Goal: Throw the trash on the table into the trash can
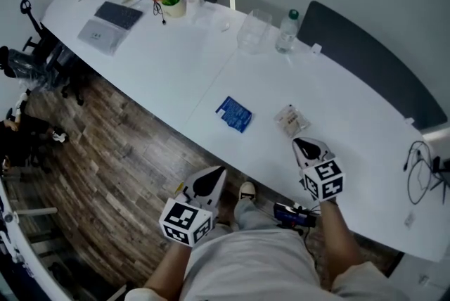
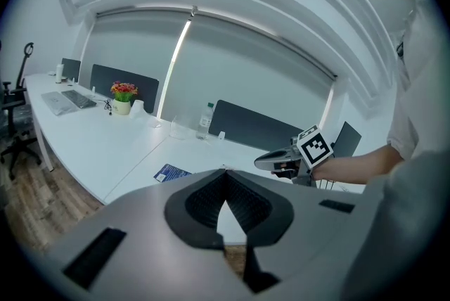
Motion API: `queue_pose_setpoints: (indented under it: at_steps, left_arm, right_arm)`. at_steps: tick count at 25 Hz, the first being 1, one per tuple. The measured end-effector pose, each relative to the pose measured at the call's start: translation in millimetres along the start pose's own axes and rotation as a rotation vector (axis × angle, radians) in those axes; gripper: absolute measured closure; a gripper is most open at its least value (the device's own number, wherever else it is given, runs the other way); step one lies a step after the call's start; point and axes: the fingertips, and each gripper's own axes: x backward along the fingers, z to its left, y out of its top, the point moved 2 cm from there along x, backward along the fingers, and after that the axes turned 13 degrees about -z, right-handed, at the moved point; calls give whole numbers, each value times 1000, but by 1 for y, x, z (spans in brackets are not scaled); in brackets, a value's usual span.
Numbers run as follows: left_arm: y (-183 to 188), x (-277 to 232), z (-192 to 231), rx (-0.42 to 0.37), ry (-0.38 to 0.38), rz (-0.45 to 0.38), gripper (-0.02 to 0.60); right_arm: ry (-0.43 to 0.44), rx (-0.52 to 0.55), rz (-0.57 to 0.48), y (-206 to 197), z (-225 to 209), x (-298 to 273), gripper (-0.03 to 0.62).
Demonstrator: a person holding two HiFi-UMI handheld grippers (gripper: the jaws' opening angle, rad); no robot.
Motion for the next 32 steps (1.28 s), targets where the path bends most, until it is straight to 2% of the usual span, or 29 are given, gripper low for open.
queue_pose_setpoints:
  at_steps: [5,6,7,8,12,15,24,29,32]
  left_arm:
    - [-7,-27,1,3,0,26,580]
    - [-8,-31,2,5,1,33,580]
    - [-10,-35,3,8,2,39,580]
    - [-11,-39,4,11,3,45,580]
    - [-13,-51,8,10,14,62,580]
    - [-15,-56,10,6,18,78,580]
    - [-22,-61,17,22,39,102,580]
    - [-21,-62,20,29,52,99,580]
    - [-23,-61,20,31,56,103,580]
  right_arm:
    - [-4,23,48,-20,-25,-23,549]
    - [-9,27,53,-23,-30,-27,511]
    - [-14,33,58,-26,-35,-32,440]
    - [-16,41,66,-29,-39,-37,413]
    - [0,47,127,-48,-52,-55,313]
    - [-8,57,178,-62,-63,-65,289]
    - [-19,32,272,-92,-79,-80,260]
    - [-32,11,272,-94,-82,-83,263]
    - [-32,20,272,-95,-82,-83,321]
